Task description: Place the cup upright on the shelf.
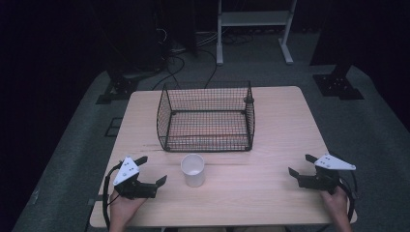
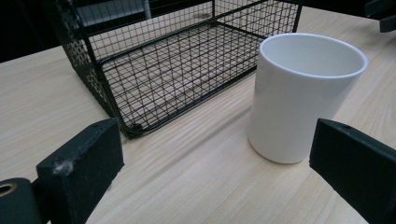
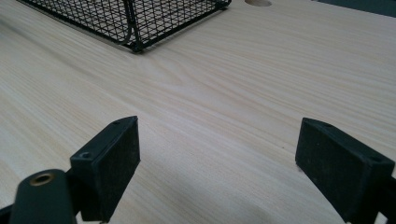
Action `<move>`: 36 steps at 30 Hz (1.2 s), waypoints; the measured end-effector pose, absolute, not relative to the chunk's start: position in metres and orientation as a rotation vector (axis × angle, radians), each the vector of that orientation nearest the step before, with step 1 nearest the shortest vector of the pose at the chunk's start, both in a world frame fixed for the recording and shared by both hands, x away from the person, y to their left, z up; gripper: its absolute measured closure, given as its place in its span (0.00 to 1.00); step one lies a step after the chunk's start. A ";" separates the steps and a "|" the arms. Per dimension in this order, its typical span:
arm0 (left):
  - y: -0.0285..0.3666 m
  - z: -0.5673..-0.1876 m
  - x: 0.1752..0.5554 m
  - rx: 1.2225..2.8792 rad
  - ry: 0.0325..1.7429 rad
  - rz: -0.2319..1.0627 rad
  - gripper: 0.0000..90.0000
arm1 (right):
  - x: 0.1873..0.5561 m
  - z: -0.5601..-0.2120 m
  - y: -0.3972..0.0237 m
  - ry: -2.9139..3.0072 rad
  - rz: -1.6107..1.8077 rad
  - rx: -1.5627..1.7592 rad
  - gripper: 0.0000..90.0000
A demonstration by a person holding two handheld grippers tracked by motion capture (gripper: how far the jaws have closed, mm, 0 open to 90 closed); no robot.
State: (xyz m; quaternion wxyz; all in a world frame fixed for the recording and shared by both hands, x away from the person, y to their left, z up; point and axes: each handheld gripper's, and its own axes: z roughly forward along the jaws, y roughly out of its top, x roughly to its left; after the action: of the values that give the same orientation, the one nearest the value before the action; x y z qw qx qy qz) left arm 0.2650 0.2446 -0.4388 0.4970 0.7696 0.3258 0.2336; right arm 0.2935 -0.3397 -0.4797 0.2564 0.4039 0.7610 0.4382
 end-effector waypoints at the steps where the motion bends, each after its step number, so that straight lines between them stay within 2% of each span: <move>1: 0.243 -0.438 0.265 1.865 0.787 0.562 0.02 | 0.294 -0.480 -0.340 2.066 1.189 1.097 0.15; 36: 0.206 -0.436 0.265 1.978 0.615 0.423 0.02 | 0.293 -0.480 -0.339 2.064 1.178 1.097 0.15</move>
State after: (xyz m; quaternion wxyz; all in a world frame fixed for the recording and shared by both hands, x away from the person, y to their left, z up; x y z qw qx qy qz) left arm 0.2647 0.2058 -0.4363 0.4914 0.8149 0.2532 0.1743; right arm 0.2933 -0.3388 -0.4798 0.2592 0.4047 0.7617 0.4346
